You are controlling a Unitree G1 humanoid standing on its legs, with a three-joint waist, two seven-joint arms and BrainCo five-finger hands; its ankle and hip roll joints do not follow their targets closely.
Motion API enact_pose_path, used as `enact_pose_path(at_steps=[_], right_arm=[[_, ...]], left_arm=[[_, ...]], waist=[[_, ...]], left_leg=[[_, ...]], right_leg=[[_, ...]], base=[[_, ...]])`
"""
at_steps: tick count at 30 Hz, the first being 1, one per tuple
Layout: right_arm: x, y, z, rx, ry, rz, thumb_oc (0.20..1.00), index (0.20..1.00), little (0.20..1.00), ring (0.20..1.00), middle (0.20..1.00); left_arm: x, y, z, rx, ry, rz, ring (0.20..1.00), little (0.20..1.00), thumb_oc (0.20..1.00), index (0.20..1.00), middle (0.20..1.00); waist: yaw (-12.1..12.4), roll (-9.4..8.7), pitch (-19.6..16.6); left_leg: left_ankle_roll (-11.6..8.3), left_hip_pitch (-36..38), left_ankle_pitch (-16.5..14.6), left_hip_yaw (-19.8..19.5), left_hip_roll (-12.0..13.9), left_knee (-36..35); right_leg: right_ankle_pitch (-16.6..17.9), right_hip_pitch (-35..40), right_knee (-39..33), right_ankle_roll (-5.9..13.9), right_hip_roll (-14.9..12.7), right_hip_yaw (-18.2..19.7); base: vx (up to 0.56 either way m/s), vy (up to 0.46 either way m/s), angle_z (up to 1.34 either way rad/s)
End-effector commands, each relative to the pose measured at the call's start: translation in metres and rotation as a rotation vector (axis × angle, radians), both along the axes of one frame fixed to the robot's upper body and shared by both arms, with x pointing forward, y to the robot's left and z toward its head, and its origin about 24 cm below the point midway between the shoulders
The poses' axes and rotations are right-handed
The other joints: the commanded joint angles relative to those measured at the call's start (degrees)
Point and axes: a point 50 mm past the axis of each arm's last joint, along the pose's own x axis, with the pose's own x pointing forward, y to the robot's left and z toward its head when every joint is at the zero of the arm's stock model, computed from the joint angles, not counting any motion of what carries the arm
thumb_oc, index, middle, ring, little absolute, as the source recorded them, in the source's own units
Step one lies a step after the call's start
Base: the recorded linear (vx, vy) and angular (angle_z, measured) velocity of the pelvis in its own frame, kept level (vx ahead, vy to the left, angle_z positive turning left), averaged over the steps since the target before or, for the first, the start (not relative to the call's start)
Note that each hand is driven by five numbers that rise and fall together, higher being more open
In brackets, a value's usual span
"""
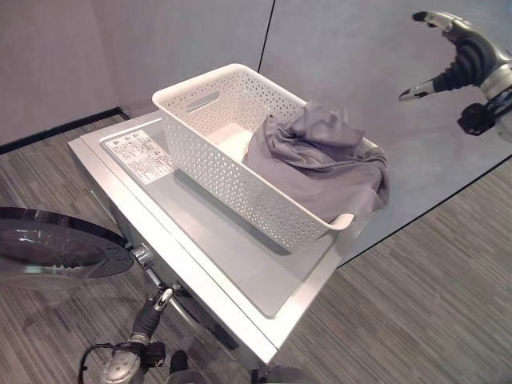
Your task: Grab the laundry basket,head to the washer,open it,put in the laundry and shut it.
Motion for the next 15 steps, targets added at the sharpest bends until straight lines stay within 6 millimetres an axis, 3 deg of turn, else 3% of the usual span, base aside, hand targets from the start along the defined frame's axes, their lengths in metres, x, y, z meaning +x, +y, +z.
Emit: enact_pose_path(at_steps=[1, 7, 8, 10, 15], right_arm=[[-0.007, 0.016, 0.024, -0.02, -0.035, 0.08, 1.0, 1.0, 1.0, 1.0, 1.0], [-0.007, 0.027, 0.012, -0.065, 0.016, 0.124, 1.0, 1.0, 1.0, 1.0, 1.0], [-0.009, 0.034, 0.011, -0.085, 0.027, 0.156, 0.944, 0.944, 0.944, 0.944, 0.944], [-0.01, 0.034, 0.009, -0.102, 0.039, 0.156, 0.931, 0.931, 0.931, 0.931, 0.931], [-0.009, 0.036, 0.0, -0.134, 0.082, 0.16, 0.947, 0.947, 0.947, 0.947, 0.947]], left_arm=[[0.037, -0.022, 0.034, -0.038, -0.219, -0.123, 1.0, 1.0, 1.0, 1.0, 1.0], [0.036, -0.021, 0.034, -0.032, -0.219, -0.124, 1.0, 1.0, 1.0, 1.0, 1.0], [0.038, -0.02, 0.036, -0.024, -0.226, -0.125, 1.0, 1.0, 1.0, 1.0, 1.0], [0.039, -0.021, 0.036, -0.029, -0.229, -0.123, 1.0, 1.0, 1.0, 1.0, 1.0], [0.04, -0.024, 0.035, -0.047, -0.225, -0.116, 1.0, 1.0, 1.0, 1.0, 1.0]], waist=[[0.25, 1.41, 2.03], [0.57, 1.3, 2.41], [0.58, 1.34, 2.68], [0.56, 1.38, 2.89], [0.61, 1.33, 3.19]], left_leg=[[0.5, -1.94, -7.86, 1.01, 4.19, 5.29], [0.52, -2.01, -7.71, 1.11, 4.14, 4.92], [0.46, -2.3, -7.52, 0.96, 4.01, 4.69], [0.44, -2.45, -7.45, 0.9, 3.94, 4.55], [0.45, -2.39, -7.17, 0.68, 3.81, 4.03]], right_leg=[[-8.74, 2.98, 1.39, 1.35, -1.26, -1.69], [-8.75, 2.84, 1.33, 1.36, -1.26, -1.58], [-8.9, 2.55, 1.59, 1.33, -1.35, -1.61], [-9.0, 2.47, 1.69, 1.32, -1.45, -1.78], [-9.14, 2.46, 1.87, 1.26, -1.53, -2.02]], base=[[0.0, 0.0, 0.0], [0.0, -0.001, -0.02], [0.0, 0.0, 0.0], [0.0, 0.0, 0.0], [0.0, 0.0, 0.0]])
